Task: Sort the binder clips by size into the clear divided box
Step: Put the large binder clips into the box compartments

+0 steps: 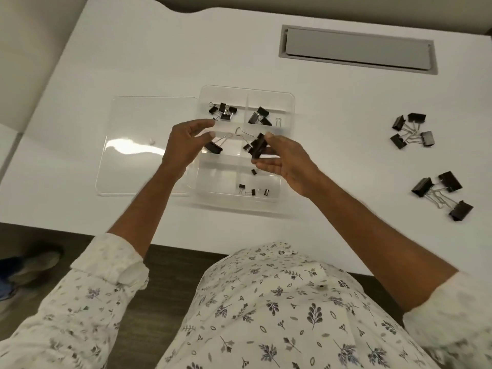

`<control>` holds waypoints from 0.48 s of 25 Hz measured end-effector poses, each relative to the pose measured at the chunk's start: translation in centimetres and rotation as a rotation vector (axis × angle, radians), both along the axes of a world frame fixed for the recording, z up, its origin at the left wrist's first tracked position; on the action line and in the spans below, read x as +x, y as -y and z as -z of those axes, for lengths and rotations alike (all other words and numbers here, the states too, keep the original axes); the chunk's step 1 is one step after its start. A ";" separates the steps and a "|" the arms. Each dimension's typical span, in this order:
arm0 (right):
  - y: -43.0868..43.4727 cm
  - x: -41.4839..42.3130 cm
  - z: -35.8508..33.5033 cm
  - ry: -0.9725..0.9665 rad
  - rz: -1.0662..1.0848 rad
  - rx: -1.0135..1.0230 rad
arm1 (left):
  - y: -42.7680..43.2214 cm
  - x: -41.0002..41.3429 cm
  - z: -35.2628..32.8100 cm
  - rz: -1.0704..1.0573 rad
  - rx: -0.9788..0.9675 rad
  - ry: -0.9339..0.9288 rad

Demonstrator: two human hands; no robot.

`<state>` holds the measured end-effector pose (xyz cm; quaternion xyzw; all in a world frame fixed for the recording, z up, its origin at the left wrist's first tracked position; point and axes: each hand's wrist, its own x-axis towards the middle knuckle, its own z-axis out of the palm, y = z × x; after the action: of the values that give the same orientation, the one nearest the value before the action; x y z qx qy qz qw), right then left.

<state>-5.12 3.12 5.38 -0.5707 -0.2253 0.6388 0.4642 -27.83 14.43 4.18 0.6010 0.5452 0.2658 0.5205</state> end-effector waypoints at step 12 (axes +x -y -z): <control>-4.9 -2.5 0.8 0.935 -0.291 0.272 | 0.4 -0.2 1.9 -0.017 0.212 -0.029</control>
<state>-7.64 8.07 4.61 -0.6927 -0.5673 0.3378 0.2902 -28.05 14.06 2.33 0.6518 0.5266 0.3176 0.4437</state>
